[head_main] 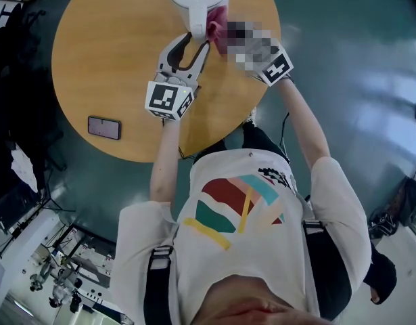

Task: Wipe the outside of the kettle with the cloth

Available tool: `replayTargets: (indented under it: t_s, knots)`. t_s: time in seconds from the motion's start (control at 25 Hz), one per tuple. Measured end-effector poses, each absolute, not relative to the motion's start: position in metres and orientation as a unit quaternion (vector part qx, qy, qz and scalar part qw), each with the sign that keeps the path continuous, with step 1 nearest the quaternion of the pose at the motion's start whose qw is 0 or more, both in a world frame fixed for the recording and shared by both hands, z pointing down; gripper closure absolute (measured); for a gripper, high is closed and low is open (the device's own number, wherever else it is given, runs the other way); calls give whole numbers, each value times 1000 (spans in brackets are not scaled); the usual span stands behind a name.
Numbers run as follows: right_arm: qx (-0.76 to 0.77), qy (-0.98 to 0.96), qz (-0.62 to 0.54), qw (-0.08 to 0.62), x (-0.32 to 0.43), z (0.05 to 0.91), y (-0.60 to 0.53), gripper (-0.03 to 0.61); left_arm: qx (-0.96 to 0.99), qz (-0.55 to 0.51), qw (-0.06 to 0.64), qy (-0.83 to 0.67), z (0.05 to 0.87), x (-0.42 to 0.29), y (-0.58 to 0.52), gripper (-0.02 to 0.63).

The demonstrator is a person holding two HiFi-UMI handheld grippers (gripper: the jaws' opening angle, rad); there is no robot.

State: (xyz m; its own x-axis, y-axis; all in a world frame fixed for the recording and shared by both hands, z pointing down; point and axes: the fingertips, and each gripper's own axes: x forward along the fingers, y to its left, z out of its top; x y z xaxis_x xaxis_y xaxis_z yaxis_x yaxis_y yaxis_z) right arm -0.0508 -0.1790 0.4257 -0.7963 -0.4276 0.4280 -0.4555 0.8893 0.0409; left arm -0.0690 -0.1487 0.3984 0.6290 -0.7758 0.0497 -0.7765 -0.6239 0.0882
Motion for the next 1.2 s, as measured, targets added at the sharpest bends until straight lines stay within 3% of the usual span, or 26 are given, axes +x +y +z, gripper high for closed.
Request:
replayTargets:
  t_s: [0.2, 0.48, 1.2]
  knots:
    - [206, -946, -26, 249, -65, 428, -179, 540, 906, -7, 58, -420, 398, -72, -153, 399]
    - [146, -916, -148, 343, -80, 453, -178, 540, 903, -1, 51, -426, 404, -76, -156, 399]
    - [105, -828, -230, 501, -44, 529, -177, 539, 897, -23, 38, -440, 388, -73, -168, 399]
